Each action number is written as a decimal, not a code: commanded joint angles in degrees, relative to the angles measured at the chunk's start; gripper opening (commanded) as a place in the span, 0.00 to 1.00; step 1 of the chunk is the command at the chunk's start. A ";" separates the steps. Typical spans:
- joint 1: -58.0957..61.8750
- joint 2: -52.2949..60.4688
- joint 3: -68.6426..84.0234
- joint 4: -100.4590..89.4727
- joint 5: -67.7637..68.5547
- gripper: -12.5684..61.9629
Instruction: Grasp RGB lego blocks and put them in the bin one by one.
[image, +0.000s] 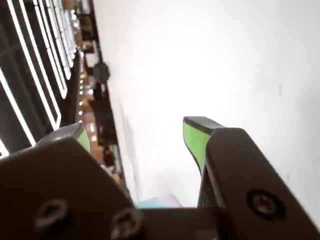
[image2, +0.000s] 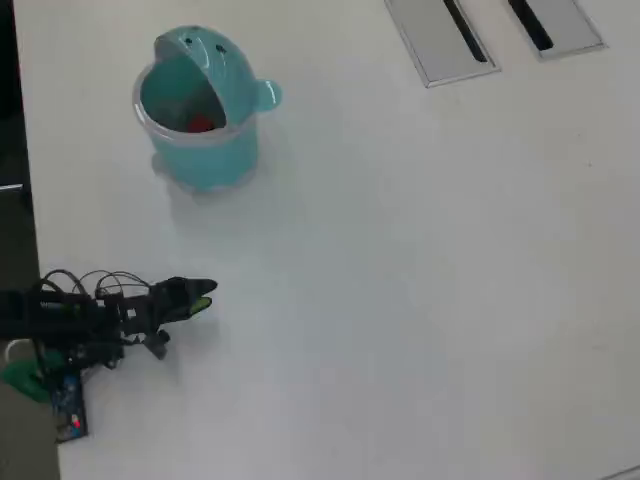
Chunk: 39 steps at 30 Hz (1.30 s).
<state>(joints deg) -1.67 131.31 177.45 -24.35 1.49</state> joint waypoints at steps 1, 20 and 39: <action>-0.18 3.52 4.22 0.62 1.93 0.64; -2.02 3.16 4.22 10.55 2.11 0.62; -2.29 3.25 4.22 11.34 2.11 0.63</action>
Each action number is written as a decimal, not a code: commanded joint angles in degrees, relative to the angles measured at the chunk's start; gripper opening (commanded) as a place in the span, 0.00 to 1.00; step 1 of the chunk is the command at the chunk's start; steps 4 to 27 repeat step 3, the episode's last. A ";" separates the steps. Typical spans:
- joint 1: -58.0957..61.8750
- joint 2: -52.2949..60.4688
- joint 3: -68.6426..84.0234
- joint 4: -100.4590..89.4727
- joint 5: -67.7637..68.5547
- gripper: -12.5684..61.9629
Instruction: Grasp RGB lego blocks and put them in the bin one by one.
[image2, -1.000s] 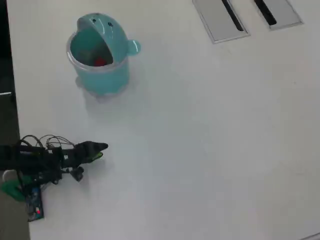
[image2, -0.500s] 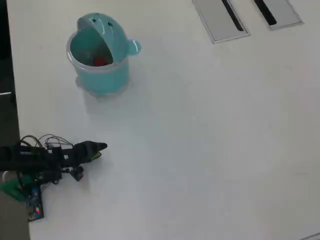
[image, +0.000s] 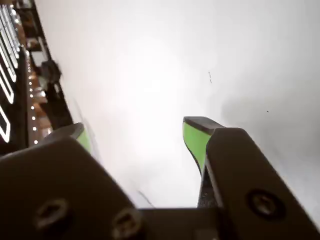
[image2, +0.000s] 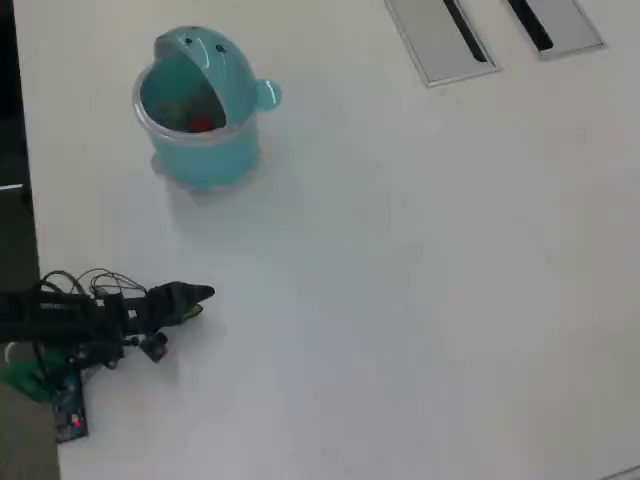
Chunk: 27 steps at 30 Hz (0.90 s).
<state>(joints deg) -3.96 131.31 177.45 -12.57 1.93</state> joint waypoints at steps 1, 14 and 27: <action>0.00 3.25 4.22 -0.44 1.67 0.63; 0.00 3.25 4.22 -0.35 1.67 0.63; 0.00 3.25 4.22 -0.35 1.67 0.63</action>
